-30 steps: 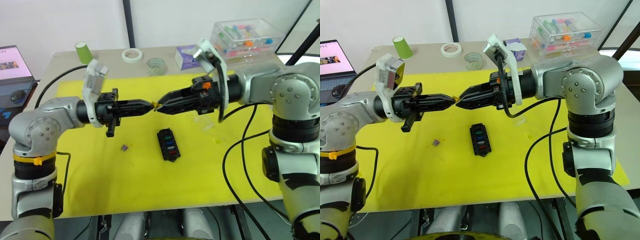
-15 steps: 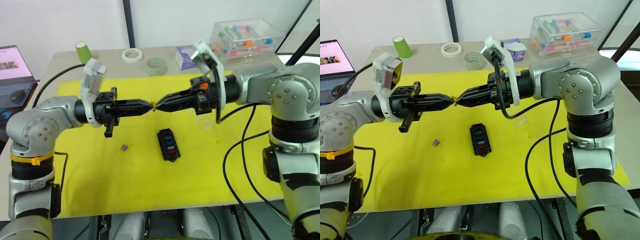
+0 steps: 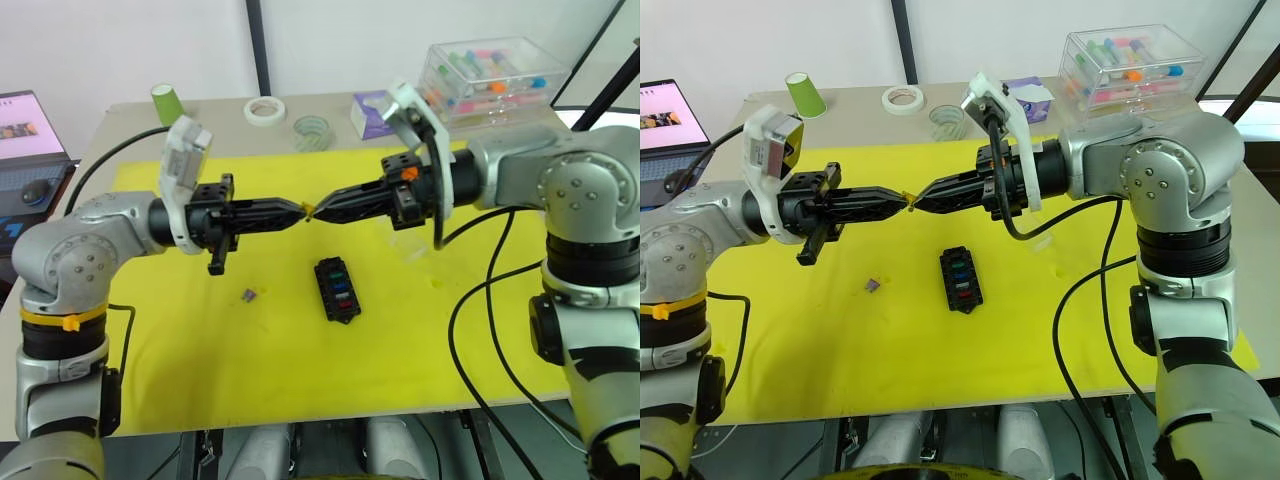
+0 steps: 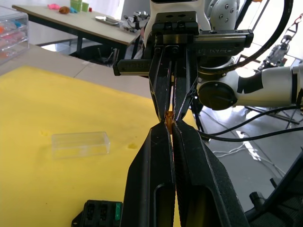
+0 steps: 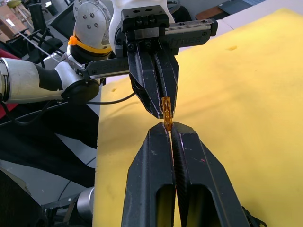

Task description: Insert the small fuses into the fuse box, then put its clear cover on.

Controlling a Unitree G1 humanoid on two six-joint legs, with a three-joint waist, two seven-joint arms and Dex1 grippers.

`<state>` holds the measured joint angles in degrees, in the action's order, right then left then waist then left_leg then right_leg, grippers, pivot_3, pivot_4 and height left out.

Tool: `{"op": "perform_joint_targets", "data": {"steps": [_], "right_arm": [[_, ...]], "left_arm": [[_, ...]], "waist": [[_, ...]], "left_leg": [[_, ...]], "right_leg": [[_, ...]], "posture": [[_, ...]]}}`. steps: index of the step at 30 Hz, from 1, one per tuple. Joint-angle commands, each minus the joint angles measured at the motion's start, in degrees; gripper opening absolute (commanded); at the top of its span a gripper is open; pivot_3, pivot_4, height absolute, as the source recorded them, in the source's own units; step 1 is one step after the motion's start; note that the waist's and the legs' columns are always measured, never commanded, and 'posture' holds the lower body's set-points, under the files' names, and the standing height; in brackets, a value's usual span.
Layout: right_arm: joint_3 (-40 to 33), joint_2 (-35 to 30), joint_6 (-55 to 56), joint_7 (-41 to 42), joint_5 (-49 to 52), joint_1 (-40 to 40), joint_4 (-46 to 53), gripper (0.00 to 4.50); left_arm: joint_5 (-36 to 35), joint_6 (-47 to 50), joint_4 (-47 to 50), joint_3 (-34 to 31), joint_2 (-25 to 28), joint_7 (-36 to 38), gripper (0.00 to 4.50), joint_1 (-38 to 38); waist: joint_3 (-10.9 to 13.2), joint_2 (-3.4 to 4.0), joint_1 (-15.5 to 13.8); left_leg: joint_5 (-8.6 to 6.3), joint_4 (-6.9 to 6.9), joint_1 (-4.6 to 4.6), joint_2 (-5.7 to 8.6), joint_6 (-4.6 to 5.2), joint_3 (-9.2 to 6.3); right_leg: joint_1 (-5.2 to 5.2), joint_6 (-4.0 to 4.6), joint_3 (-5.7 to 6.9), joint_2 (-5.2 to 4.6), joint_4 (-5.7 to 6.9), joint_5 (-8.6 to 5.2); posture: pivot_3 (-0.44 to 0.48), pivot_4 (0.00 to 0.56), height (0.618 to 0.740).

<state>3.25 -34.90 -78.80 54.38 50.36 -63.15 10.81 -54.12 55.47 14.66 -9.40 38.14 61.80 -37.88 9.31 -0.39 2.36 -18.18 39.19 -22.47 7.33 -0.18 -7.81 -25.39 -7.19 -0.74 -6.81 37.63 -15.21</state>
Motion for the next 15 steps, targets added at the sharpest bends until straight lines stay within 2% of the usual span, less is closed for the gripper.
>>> {"op": "perform_joint_targets", "data": {"steps": [1, 6, 9, 12, 15], "right_arm": [[-0.01, -0.57, 1.03, 0.65, 0.85, -0.94, 1.45, 0.02], [3.17, -2.91, 3.69, 2.46, -1.6, -1.81, 1.91, 0.02], [10.75, -7.69, 11.78, 6.44, -8.82, -1.26, 3.51, 0.0], [20.37, -12.32, 26.98, 12.18, -21.16, 0.51, 3.0, 0.0], [25.97, -12.42, 42.13, 16.22, -31.43, 1.43, -2.29, 0.0]], "left_arm": [[0.3, -1.34, 0.46, 0.48, 1.04, 0.12, 0.0, 0.1], [5.76, -2.38, -0.1, 5.26, 4.57, 0.5, 0.0, 0.9], [11.36, -6.66, -0.06, 9.94, 6.68, 1.82, 0.69, 2.19], [19.51, -13.98, -0.81, 15.99, 8.16, 3.63, 1.66, 4.2], [25.48, -19.63, -2.89, 20.96, 6.31, 3.68, 2.84, 5.68]], "waist": [[0.0, 0.0, 0.0], [0.0, 0.0, -0.04], [0.0, 0.01, -0.07], [0.01, 0.01, -0.1], [0.0, 0.01, -0.12]], "left_leg": [[0.0, 0.0, 0.0, 0.0, 0.0, 0.0], [0.0, -0.01, 0.0, 0.0, 0.0, 0.0], [0.0, -0.01, 0.0, 0.0, 0.0, 0.01], [0.0, -0.04, 0.0, 0.0, 0.0, 0.04], [0.0, -0.04, 0.0, -0.01, 0.0, 0.1]], "right_leg": [[0.0, 0.0, 0.0, 0.0, 0.0, 0.0], [0.0, 0.0, 0.0, 0.0, -0.01, 0.0], [0.02, 0.0, 0.0, 0.0, -0.07, 0.0], [0.01, 0.0, 0.0, 0.02, -0.11, 0.0], [0.03, 0.0, 0.03, 0.03, -0.18, 0.0]], "posture": [[0.0, 0.15, 0.74], [0.0, 0.15, 0.74], [0.0, 0.15, 0.74], [0.0, 0.15, 0.74], [0.0, 0.15, 0.74]]}}
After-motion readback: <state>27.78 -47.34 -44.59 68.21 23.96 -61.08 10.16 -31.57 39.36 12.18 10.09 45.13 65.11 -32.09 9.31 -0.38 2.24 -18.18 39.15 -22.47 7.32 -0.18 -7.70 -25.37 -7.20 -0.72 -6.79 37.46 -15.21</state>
